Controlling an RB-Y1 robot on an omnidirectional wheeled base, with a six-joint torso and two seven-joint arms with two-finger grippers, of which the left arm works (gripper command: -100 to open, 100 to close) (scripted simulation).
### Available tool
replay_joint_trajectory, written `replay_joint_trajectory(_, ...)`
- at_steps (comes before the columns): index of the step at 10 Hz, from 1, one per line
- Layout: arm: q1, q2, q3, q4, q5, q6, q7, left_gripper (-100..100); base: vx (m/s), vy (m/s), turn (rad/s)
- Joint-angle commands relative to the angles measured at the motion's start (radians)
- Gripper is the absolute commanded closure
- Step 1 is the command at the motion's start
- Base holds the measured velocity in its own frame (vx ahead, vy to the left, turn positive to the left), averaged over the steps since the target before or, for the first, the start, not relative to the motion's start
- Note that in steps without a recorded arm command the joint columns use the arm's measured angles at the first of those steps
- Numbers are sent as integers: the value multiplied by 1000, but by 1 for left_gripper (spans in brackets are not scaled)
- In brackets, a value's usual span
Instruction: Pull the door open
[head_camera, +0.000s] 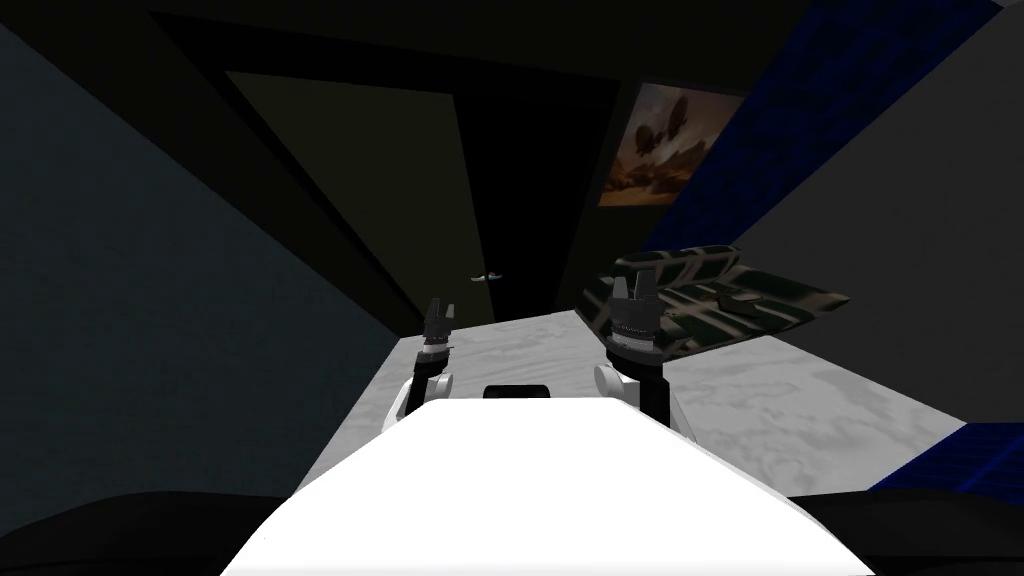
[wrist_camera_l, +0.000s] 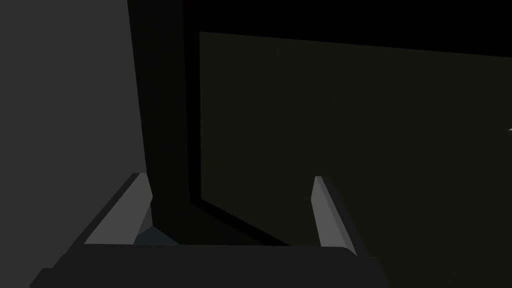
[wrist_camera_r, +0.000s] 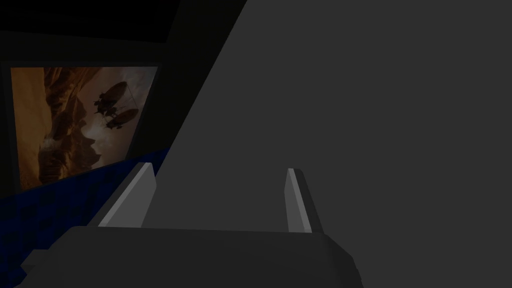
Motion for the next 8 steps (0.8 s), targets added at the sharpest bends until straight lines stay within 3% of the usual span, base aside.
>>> replay_joint_trajectory(1,-5,7,8,34,4,-8,3,-100,94,-7,-30)
replay_joint_trajectory(6,-25,25,31,150,17,-35,12,-100,106,-10,-29)
replay_joint_trajectory(8,-29,29,36,174,20,-40,14,-100,57,-3,-15)
